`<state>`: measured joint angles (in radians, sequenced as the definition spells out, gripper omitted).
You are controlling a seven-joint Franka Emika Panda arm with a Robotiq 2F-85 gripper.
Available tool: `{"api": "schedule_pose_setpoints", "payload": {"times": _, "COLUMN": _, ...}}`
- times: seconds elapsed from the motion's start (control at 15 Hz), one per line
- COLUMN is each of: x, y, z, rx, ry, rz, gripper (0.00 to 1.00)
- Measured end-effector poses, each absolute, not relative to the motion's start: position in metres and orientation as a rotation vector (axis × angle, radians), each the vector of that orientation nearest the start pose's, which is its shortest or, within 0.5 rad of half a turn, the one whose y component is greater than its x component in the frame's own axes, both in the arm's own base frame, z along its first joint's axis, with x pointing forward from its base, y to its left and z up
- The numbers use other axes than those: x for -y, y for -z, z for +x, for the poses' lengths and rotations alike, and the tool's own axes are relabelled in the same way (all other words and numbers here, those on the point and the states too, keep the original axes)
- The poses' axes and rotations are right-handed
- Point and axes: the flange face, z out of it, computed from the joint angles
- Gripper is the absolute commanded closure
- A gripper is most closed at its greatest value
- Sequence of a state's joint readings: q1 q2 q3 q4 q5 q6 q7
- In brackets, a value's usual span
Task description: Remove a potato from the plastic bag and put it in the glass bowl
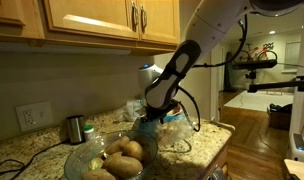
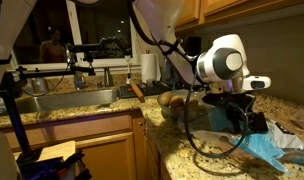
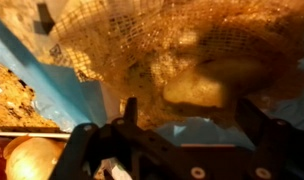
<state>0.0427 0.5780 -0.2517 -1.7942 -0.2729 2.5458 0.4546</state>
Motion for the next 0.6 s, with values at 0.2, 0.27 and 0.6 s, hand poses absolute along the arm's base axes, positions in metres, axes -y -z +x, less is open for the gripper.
{"api": "schedule_pose_setpoints", "payload": {"times": 0.2, "x": 0.118, "y": -0.244, "z": 0.668, "rx": -0.67, "ry": 0.358, "rz": -3.334, "gripper": 0.0}}
{"api": "schedule_pose_setpoints", "payload": {"times": 0.27, "x": 0.117, "y": -0.241, "z": 0.668, "rx": -0.673, "ry": 0.351, "rz": -3.33, "gripper": 0.0}}
{"api": "schedule_pose_setpoints", "payload": {"times": 0.6, "x": 0.115, "y": -0.237, "z": 0.669, "rx": -0.697, "ry": 0.342, "rz": -3.309, "gripper": 0.47}}
